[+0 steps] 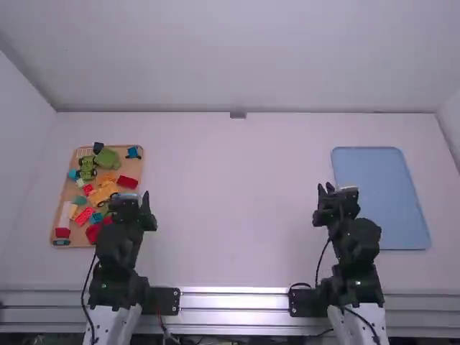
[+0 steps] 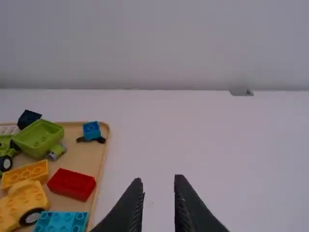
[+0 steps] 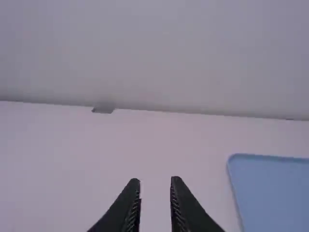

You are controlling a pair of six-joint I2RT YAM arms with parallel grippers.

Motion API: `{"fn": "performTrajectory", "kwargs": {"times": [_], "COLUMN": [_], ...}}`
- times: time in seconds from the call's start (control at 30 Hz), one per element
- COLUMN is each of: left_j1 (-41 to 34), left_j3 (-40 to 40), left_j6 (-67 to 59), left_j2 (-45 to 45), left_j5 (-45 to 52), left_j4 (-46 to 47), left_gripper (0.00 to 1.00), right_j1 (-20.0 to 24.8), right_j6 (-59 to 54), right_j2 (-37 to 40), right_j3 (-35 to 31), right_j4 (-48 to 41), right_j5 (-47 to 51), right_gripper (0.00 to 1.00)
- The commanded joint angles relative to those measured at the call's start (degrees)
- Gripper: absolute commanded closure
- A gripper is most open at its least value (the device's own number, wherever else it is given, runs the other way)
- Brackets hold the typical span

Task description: Assemble lego blocks to make yellow taxi

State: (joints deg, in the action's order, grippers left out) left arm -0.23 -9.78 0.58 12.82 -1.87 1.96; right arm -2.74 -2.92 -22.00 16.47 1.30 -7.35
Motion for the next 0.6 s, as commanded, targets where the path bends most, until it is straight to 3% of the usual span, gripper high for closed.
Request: {"fn": "performTrajectory", "kwargs": {"times": [0.0,0.23,0.57], "left_j1": [-0.4,-0.6,-1.1], "left_j3": [-3.5,-9.7,-20.9], "left_j6": [-0.3,2.6,14.2], "left_j2": [2.9,10.9,24.4], "left_j5": [-1.1,-3.4,-14.8], "left_j4": [0.2,1.9,9.6], "left_gripper": [0.77,0.65,0.44], "right_j1": [-1.3,-4.5,-10.7], "right_j6": [-2.9,-8.6,-16.4], "right_j2": [-5.4,-19.2,-43.6], "right_j3": [6.3,18.0,38.2], "right_j4": [-0.6,-1.9,-4.1], "right_j5": [-3.1,-6.8,-14.6], "right_gripper": [0.77,0.65,0.45]}}
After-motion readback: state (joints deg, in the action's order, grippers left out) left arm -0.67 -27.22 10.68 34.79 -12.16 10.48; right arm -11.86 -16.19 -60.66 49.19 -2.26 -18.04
